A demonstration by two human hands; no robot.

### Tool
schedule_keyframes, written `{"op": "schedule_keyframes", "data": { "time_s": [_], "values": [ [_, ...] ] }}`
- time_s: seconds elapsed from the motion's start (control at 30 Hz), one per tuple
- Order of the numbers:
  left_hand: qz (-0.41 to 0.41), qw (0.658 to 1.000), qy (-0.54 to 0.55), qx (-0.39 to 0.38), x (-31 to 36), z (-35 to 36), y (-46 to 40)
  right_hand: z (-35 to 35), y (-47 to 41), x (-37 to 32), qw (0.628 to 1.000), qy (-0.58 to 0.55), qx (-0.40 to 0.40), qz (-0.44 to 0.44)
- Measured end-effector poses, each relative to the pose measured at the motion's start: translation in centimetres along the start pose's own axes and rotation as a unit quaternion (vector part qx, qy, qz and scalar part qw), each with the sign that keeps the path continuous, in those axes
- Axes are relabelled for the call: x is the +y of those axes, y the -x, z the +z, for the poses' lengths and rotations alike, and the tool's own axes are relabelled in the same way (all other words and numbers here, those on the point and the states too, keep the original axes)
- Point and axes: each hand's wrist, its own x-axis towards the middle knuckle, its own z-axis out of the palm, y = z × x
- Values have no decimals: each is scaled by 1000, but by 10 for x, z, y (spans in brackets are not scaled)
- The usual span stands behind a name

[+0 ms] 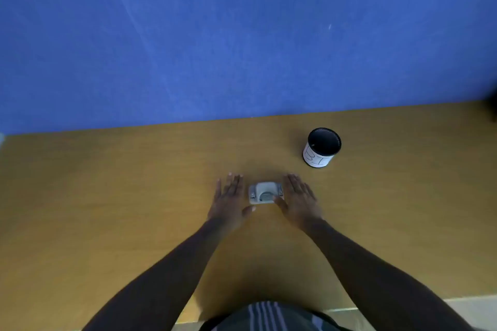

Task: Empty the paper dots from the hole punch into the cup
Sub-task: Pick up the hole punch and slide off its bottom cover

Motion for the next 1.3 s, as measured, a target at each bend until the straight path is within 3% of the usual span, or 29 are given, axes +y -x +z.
{"op": "schedule_keyframes", "data": {
  "time_s": [0.2,0.63,0.87,0.93,1.03,1.23,1.3],
  "values": [
    [15,989,146,-30,19,6,-3,8,3,-4,999,-38,9,-28],
    [20,994,107,22,36,12,-17,4,3,-1,996,-72,12,-48],
    [-3,947,316,-52,14,-11,-19,-19,-6,-3,982,-158,26,-104],
    [-32,912,398,-95,10,-16,-16,-27,-11,-10,974,-197,39,-103],
    [-66,811,562,-147,11,-22,-5,-36,-17,-22,963,-245,57,-94],
    [-130,602,776,-138,29,-25,18,-50,-20,-47,960,-253,67,-103],
    [-140,552,812,-127,31,-27,23,-51,-18,-56,961,-248,63,-101]
  ]
}}
